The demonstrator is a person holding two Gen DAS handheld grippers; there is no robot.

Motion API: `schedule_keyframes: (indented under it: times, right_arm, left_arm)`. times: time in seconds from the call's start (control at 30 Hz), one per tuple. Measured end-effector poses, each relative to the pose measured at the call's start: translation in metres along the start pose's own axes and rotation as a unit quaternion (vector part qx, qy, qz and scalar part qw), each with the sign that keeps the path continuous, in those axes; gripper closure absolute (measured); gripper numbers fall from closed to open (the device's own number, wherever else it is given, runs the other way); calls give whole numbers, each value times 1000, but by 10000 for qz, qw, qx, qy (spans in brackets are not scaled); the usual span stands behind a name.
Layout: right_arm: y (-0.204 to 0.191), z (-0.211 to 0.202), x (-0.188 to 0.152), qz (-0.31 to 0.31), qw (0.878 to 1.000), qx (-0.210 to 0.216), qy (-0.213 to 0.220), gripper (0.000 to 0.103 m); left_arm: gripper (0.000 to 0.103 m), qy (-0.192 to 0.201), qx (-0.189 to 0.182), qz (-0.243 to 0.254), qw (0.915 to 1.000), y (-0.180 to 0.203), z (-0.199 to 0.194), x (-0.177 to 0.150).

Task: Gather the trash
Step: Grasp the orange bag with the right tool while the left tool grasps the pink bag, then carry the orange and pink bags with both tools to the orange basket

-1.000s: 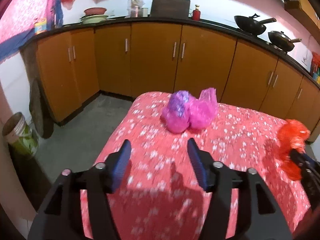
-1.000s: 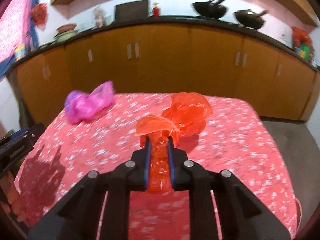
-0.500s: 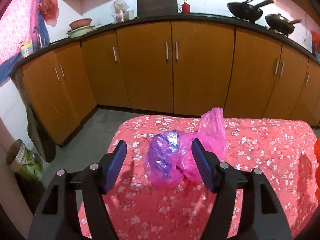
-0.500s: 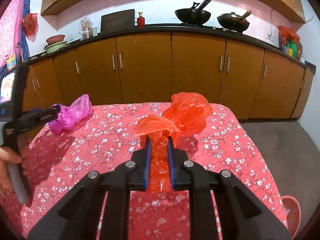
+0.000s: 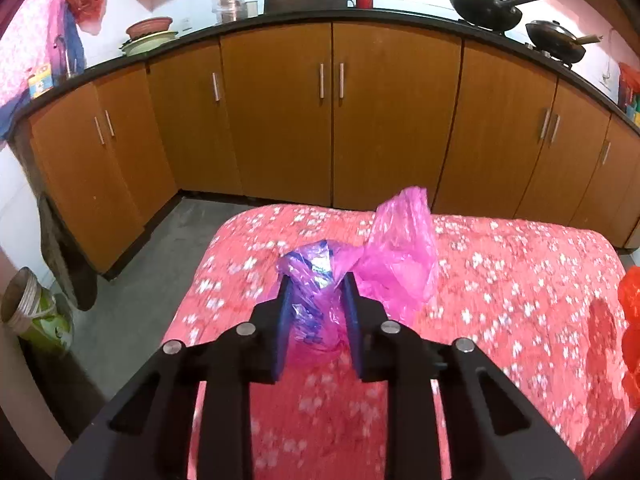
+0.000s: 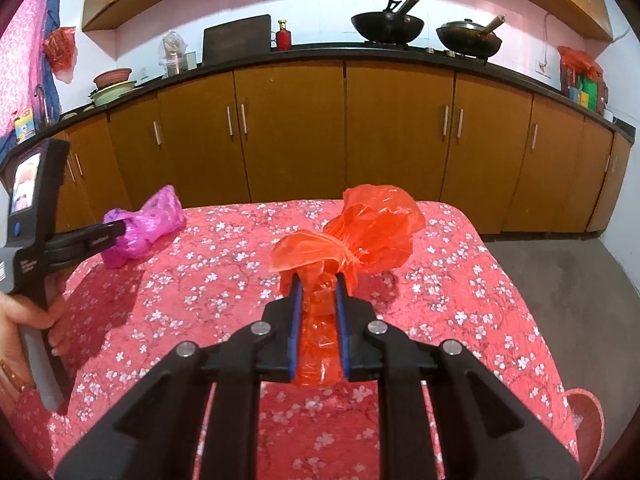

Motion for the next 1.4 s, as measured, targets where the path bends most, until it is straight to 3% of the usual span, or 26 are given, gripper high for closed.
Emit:
schedule_keyframes:
  times: [0.33, 0.6, 0.93, 1.4]
  right_arm:
    - [27, -35, -9, 76, 9999, -67, -73, 87]
    - [61, -80, -9, 277, 9996, -51, -24, 87]
    - [141, -140, -8, 676, 9973, -217, 183, 87]
    - [256, -188, -26, 1021, 9901, -877, 401, 87]
  left_arm:
    - [83, 73, -266, 70, 9996, 17, -72, -39]
    - [83, 255, -452, 563, 9971, 58, -134, -45]
    - [83, 552, -738, 845, 9922, 125, -197, -42]
    - [83, 584, -1333, 1265, 9812, 233, -228, -53]
Point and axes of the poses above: each gripper's, at about its wrist camera, not at the fingertips, and z roughly the way its jaws point, y to its right, x to its top, the point moved 1 cm from there along z, roughly the way its jaws point, and after that the axes turned 9 degrees about -x, right-handed, at the moved point
